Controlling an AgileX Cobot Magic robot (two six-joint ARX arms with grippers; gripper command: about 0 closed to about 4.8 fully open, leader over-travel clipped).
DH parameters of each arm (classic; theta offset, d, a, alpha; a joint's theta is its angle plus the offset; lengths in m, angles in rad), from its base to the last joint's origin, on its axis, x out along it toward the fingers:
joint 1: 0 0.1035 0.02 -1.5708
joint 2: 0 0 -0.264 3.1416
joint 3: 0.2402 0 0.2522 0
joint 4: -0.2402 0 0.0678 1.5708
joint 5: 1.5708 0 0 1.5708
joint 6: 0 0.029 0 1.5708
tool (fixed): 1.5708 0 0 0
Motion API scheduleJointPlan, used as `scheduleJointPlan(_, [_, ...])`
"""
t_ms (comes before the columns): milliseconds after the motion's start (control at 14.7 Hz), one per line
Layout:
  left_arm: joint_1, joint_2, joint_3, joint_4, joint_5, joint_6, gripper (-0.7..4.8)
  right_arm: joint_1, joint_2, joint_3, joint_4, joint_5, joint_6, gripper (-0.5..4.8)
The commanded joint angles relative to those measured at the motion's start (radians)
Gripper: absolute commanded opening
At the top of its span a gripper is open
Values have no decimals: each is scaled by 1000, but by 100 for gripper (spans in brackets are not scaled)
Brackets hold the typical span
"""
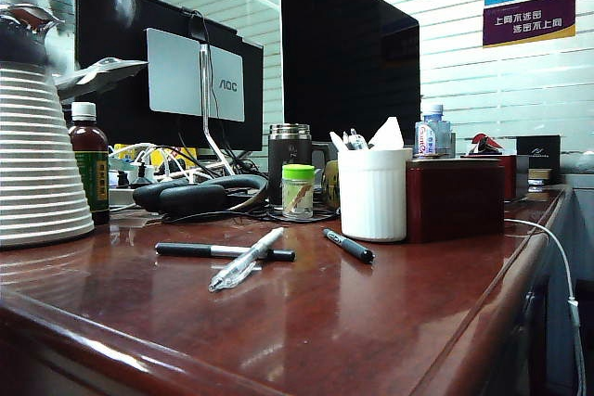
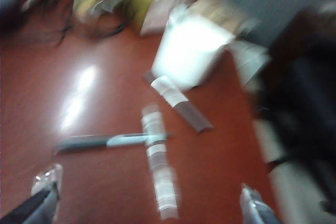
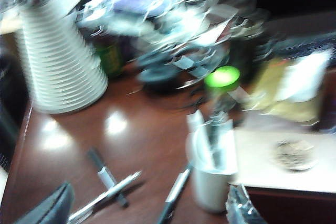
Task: Pick up all the pens on the desk and put them into the pen holder one by one.
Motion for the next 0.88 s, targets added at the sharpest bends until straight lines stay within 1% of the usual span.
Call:
scheduleJointPlan(68, [-13, 92, 5, 53, -54, 0, 479, 80, 119, 5, 45, 23, 24, 378])
scheduleJointPlan(136, [-34, 143, 5, 93, -41, -1, 479, 111, 162, 5, 68, 20, 35, 377])
scheduleJointPlan(204, [-74, 198, 6, 133, -44, -3, 479, 131, 196, 5, 89, 21, 35, 377])
scheduleJointPlan(340, [-143, 287, 6, 189, -61, -2, 479, 137, 239, 5, 121, 3, 35, 377])
scheduleJointPlan(476, [-186, 369, 6, 232, -128, -1, 479, 134, 249, 5, 129, 14, 34, 377])
scheduleJointPlan(613, [-185, 459, 6, 280, -163, 1, 479, 134, 249, 5, 142, 13, 34, 377])
scheduleJointPlan(749, [-185, 539, 20, 303, -163, 26, 479, 134, 250, 5, 144, 14, 34, 377])
scheduleJointPlan(885, [-186, 636, 66, 304, -160, 27, 479, 134, 261, 5, 147, 13, 34, 377])
